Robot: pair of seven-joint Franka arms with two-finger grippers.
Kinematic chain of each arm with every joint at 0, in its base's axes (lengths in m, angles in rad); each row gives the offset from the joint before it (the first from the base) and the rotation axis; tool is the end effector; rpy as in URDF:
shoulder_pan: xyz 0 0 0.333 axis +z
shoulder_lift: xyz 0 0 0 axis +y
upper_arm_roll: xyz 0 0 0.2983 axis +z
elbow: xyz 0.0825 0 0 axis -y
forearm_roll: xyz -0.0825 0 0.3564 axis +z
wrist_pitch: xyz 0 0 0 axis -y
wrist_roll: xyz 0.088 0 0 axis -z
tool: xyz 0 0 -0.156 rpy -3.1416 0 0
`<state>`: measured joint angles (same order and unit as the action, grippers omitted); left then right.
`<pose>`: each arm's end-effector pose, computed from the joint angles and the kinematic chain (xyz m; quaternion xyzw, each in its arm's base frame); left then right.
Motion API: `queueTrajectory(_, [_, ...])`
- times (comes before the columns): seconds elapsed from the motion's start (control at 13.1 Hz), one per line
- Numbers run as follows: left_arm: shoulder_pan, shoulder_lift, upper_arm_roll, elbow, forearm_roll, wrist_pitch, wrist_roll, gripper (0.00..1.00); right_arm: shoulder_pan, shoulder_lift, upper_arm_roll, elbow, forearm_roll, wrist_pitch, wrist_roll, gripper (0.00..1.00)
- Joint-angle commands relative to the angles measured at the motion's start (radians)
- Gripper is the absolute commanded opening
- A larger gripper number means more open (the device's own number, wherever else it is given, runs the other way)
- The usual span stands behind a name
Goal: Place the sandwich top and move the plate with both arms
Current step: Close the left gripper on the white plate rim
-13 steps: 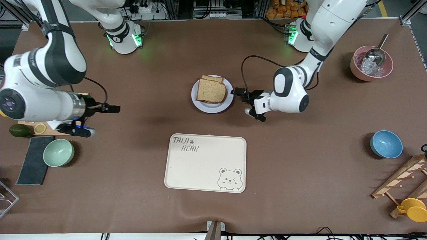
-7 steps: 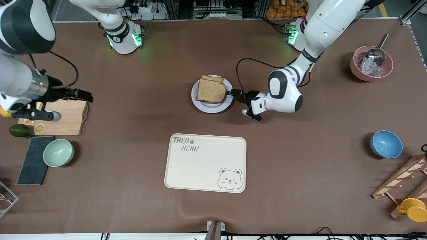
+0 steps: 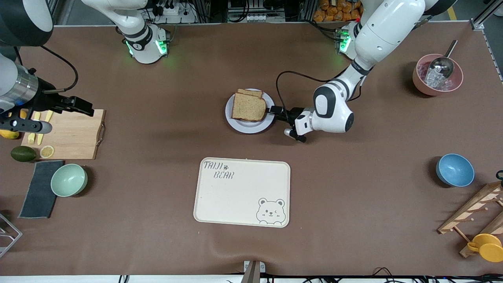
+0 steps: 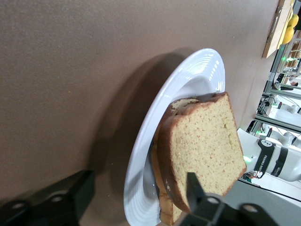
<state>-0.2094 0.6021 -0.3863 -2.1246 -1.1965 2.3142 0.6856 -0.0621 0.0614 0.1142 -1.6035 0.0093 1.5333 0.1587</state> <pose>0.3921 -0.3490 0.1096 0.8800 -0.0861 -0.1699 0.4352 0.5292 0.0277 0.5083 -0.9964 0.0532 0.0660 0.0012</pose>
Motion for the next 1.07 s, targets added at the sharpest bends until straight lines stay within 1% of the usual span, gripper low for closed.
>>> queueTrajectory(0.0, [-0.013, 0.001, 0.000, -0.005, -0.034, 0.027, 0.034, 0.15, 0.015, -0.021, -0.031, -0.019, -0.020, 0.036, -0.060, 1.00])
queueTrajectory(0.15, [-0.016, 0.011, 0.000, -0.009, -0.041, 0.027, 0.037, 0.12, 0.030, -0.023, -0.053, -0.018, -0.017, 0.039, -0.070, 1.00])
queueTrajectory(0.3, [-0.039, 0.019, 0.001, -0.008, -0.080, 0.027, 0.048, 0.09, 0.039, -0.023, -0.056, -0.015, -0.017, 0.041, -0.070, 1.00])
queueTrajectory(0.38, [-0.044, 0.024, 0.001, -0.009, -0.093, 0.027, 0.061, 0.07, 0.038, -0.023, -0.056, -0.015, -0.017, 0.041, -0.070, 1.00])
queueTrajectory(0.46, [-0.044, 0.031, 0.001, -0.009, -0.110, 0.027, 0.075, 0.00, 0.038, -0.026, -0.054, -0.013, -0.017, 0.042, -0.068, 1.00])
queueTrajectory(0.84, [-0.013, 0.018, 0.000, -0.015, -0.144, 0.025, 0.113, 0.00, 0.034, -0.031, -0.084, -0.013, -0.008, 0.054, -0.054, 1.00])
queueTrajectory(0.99, [-0.002, 0.007, -0.008, -0.015, -0.257, 0.017, 0.194, 0.00, 0.033, -0.043, -0.088, -0.012, -0.008, 0.053, -0.054, 1.00])
